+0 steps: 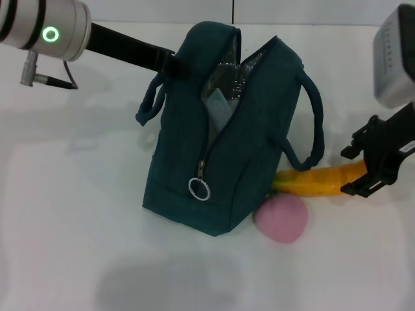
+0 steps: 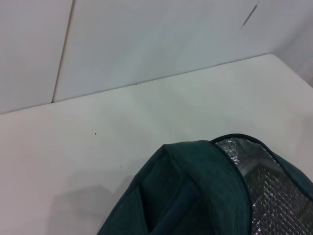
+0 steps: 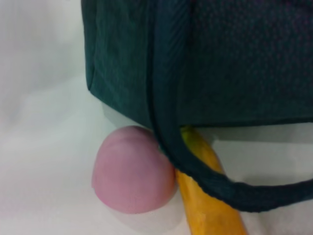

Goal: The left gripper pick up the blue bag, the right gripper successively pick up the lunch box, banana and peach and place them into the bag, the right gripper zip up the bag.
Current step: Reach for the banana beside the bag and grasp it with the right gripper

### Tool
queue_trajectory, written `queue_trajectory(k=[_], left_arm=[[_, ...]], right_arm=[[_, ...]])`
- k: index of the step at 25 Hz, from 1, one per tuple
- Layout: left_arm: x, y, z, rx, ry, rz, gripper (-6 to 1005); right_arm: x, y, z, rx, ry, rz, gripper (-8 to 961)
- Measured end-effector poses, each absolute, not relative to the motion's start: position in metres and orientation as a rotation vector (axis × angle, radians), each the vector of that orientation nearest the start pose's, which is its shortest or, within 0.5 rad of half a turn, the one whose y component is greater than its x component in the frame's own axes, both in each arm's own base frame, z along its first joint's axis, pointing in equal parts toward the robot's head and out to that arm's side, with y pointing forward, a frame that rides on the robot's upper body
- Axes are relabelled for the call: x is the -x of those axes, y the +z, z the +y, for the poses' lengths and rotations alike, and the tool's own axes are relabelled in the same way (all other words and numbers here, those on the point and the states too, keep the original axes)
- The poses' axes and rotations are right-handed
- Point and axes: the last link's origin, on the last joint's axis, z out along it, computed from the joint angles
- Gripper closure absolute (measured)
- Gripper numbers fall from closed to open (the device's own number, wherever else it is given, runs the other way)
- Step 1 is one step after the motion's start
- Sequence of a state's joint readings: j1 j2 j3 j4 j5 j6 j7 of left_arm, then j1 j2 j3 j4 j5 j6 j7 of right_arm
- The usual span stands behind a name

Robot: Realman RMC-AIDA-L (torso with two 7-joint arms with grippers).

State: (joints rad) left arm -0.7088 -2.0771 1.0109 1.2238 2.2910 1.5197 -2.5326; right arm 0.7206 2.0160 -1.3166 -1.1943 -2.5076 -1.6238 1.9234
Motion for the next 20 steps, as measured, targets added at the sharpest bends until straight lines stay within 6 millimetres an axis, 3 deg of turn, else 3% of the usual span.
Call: queue_trajectory(k=[20], left_arm=[[0.152,0.035,0.392,2.579,-0.203,-1.192,964]], right_arm=[[-0.185,-0.014,0.374,2.944,-0.703,0.128,275]])
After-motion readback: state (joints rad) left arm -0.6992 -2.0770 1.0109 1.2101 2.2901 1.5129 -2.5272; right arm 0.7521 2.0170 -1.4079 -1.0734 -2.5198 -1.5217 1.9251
